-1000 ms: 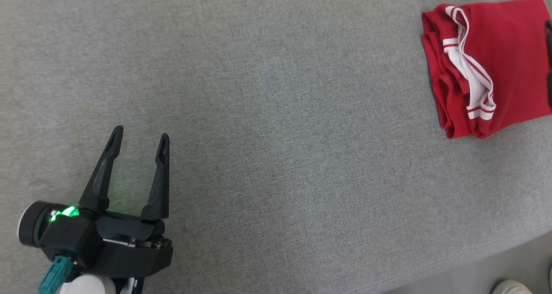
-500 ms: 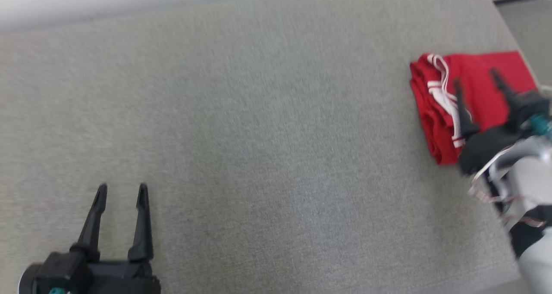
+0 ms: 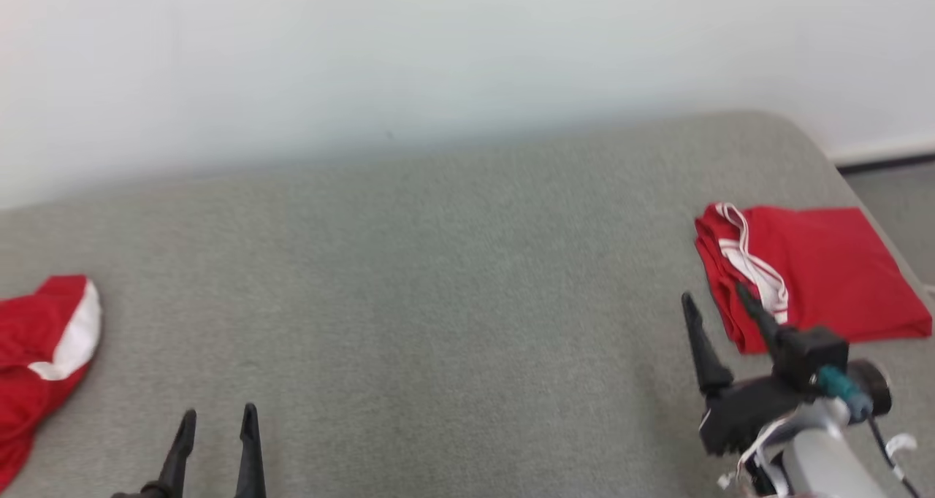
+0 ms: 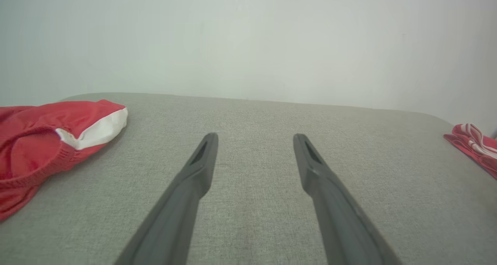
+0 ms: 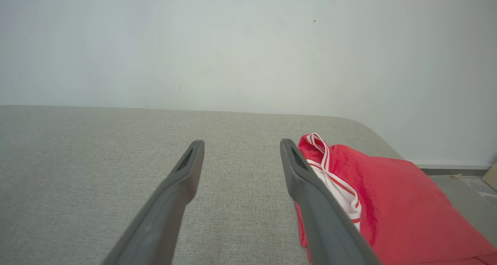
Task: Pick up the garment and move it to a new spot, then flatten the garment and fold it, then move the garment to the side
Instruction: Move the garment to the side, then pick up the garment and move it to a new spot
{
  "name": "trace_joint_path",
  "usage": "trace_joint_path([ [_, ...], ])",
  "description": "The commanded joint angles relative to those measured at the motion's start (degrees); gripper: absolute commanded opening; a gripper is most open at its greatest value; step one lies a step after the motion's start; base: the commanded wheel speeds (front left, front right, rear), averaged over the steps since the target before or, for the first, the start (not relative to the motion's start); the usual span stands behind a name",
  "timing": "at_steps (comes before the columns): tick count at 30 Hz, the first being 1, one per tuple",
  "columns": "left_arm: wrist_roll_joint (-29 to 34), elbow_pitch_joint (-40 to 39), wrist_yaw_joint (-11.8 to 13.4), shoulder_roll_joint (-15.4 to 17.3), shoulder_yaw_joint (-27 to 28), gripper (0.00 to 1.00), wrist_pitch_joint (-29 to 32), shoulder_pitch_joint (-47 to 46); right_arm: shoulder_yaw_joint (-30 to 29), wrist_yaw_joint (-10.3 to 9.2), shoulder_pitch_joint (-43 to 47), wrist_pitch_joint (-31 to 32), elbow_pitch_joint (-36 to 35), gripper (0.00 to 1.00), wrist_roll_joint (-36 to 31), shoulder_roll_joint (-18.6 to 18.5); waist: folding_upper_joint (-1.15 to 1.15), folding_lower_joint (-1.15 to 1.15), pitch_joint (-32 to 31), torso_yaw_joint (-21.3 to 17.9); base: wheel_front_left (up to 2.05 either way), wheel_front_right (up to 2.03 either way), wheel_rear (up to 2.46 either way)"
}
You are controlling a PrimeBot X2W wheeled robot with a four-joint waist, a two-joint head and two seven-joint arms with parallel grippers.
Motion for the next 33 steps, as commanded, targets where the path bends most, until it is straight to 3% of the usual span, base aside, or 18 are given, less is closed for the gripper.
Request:
trace_joint_path([
  [1, -0.61, 1.01, 0.47, -0.07, -0.11, 1.0, 0.0, 1.12, -0.68, -0.16, 2.65, -0.28, -1.44, 1.0, -0.54, 0.91, 0.02, 0.02, -5.39, 3.69, 0.0, 0.0, 0.0],
  [12, -1.66, 3.4, 1.95, -0.11, -1.95, 1.0, -0.01, 3.41, -0.58, -0.16, 12.58, -0.14, -6.47, 1.0, -3.71, 3.87, 0.02, 0.02, -8.29, 5.2, 0.0, 0.0, 0.0],
  [33, -2.04, 3.45, 2.98, -0.11, -2.37, 1.0, -0.01, 3.28, -2.51, -0.16, 14.33, 1.06, -8.42, 1.0, -5.28, 4.83, 0.02, 0.02, -8.11, 4.76, 0.0, 0.0, 0.0],
])
